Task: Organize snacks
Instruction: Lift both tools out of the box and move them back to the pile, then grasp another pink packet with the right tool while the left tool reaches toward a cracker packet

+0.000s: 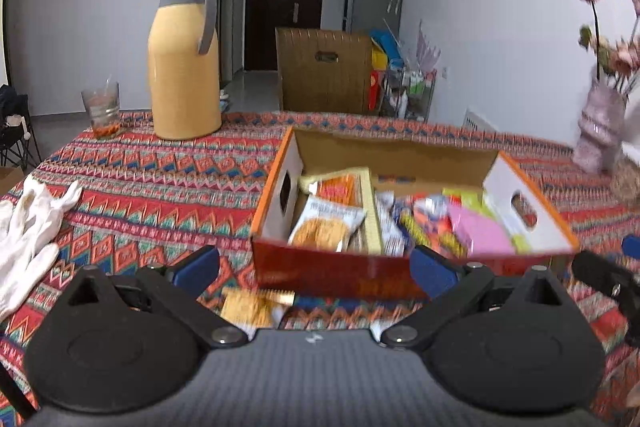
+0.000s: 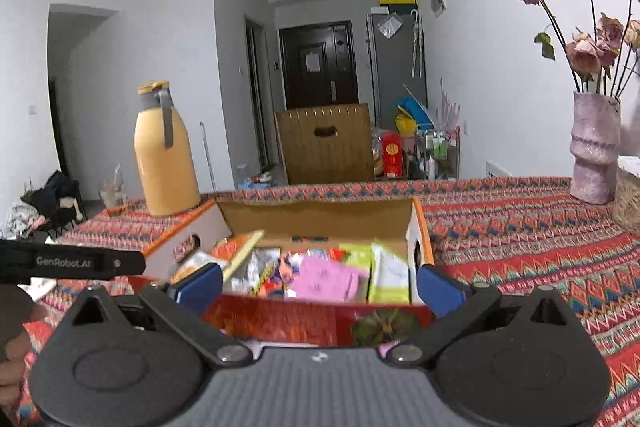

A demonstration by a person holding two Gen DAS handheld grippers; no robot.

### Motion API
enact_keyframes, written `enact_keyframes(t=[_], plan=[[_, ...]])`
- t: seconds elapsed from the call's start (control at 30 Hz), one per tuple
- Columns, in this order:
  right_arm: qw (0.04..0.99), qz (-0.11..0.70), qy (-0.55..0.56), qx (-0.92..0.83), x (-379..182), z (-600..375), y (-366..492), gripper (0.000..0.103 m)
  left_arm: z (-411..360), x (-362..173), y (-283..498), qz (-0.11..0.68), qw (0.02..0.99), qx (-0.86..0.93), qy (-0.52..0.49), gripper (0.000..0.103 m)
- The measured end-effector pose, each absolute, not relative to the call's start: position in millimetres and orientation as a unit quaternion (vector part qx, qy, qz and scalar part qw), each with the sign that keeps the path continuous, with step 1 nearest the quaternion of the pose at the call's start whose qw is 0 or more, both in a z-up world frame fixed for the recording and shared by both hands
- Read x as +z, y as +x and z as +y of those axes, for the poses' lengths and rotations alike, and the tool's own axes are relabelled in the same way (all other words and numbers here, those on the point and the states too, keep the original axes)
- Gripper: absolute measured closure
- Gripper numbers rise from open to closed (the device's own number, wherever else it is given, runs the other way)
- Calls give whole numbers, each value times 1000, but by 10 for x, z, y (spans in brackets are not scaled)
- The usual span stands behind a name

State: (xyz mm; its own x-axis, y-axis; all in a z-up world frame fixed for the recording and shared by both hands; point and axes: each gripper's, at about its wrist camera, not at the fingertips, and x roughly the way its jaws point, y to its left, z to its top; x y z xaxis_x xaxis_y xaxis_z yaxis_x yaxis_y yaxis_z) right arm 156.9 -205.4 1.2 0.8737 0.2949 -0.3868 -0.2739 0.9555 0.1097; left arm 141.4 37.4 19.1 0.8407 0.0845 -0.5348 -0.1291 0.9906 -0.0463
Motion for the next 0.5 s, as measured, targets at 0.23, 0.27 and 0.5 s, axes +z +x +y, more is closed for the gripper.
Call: enact_keyframes(t=[0.23, 0.27, 0.5], plan=[[955, 266, -2, 130, -318, -2083, 1517, 0, 358, -147, 1258, 294, 954, 52, -28, 0], [953, 273, -9, 127, -361, -2075, 1525, 0, 355, -171, 1255, 292, 955, 52, -27, 0], [944, 296, -75, 124, -515, -1924, 1660, 5, 374, -279, 1287, 293, 954, 47, -32, 0]])
